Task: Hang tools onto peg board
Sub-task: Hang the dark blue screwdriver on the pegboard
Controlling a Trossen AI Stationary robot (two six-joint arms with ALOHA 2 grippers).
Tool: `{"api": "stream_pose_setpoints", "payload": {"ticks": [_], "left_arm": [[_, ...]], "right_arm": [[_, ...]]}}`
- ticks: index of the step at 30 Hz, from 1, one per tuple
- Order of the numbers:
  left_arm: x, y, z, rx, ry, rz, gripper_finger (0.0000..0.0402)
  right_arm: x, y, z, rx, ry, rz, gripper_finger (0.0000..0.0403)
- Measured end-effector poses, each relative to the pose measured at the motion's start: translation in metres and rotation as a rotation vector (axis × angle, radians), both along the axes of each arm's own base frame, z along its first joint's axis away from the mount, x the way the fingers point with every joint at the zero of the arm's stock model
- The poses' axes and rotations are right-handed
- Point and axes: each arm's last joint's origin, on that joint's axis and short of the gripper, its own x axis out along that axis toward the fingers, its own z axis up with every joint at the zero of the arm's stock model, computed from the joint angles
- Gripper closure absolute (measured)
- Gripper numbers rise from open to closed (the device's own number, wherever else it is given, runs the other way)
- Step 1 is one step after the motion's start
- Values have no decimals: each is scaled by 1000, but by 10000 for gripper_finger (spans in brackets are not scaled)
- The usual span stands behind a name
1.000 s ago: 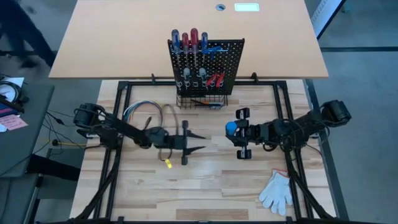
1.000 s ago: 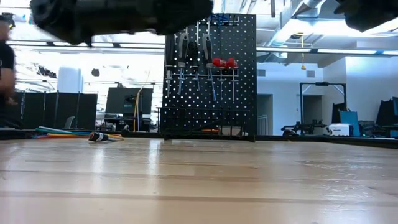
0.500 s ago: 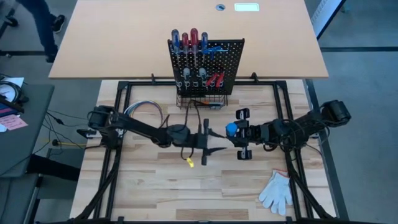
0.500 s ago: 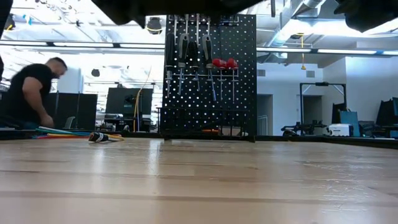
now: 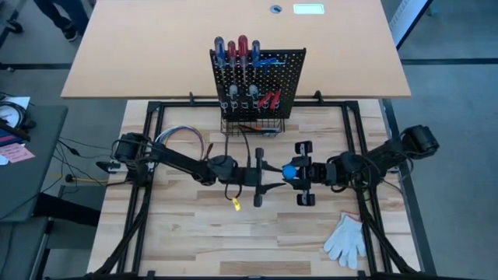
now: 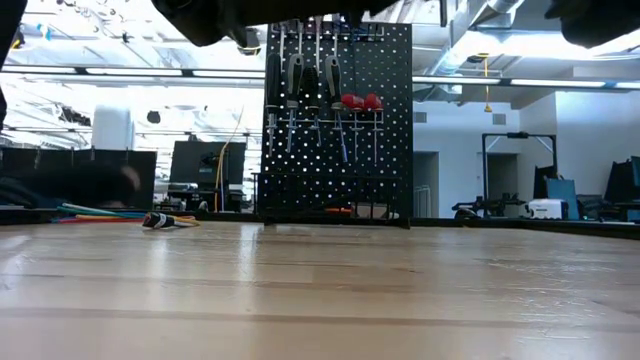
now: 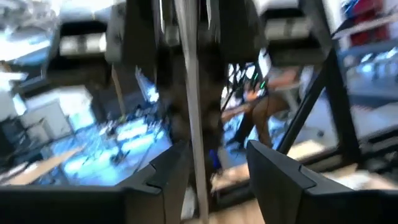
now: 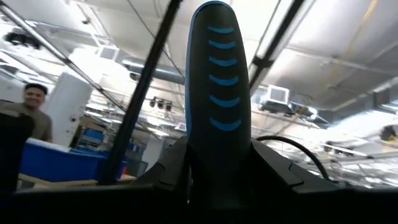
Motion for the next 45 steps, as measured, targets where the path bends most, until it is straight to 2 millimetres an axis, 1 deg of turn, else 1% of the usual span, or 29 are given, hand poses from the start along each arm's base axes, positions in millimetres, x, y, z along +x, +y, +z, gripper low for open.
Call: {"api": "stream_pose_setpoints", "payload": {"ticks": [3, 6, 9, 12, 16, 23, 27, 30, 35, 38, 43, 45], "left_arm": [[-1, -1, 4, 13, -36, -57, 268], [-1, -1, 4, 14, -47, -69, 285], [0, -2, 6, 3, -33, -72, 298], [4, 1, 8, 0, -3, -58, 301], [7, 4, 4, 43, 50, -39, 292], [7, 4, 5, 75, 46, -30, 256], [7, 4, 7, 62, 33, -32, 253], [7, 3, 8, 41, 32, -60, 258], [9, 2, 13, 37, 24, -110, 289], [10, 1, 14, 43, 34, -135, 320], [10, 1, 14, 43, 36, -143, 386], [10, 1, 14, 39, 36, -145, 394]], "right_arm": [[1, 0, -1, -30, 1, 32, 281], [0, 1, -1, -53, -9, 60, 281], [0, 1, -1, -64, -9, 72, 281], [0, 2, -1, -75, -14, 88, 281], [0, 2, -1, -83, -14, 100, 281], [1, 3, -2, -91, 1, 110, 281], [2, 5, -5, -134, 19, 157, 281], [1, 4, -4, -146, 7, 168, 281], [0, 5, -3, -170, -21, 194, 281], [-1, 6, -2, -185, -30, 197, 281], [-1, 7, -3, -189, -27, 198, 281], [-1, 7, -3, -188, -29, 199, 281]]}}
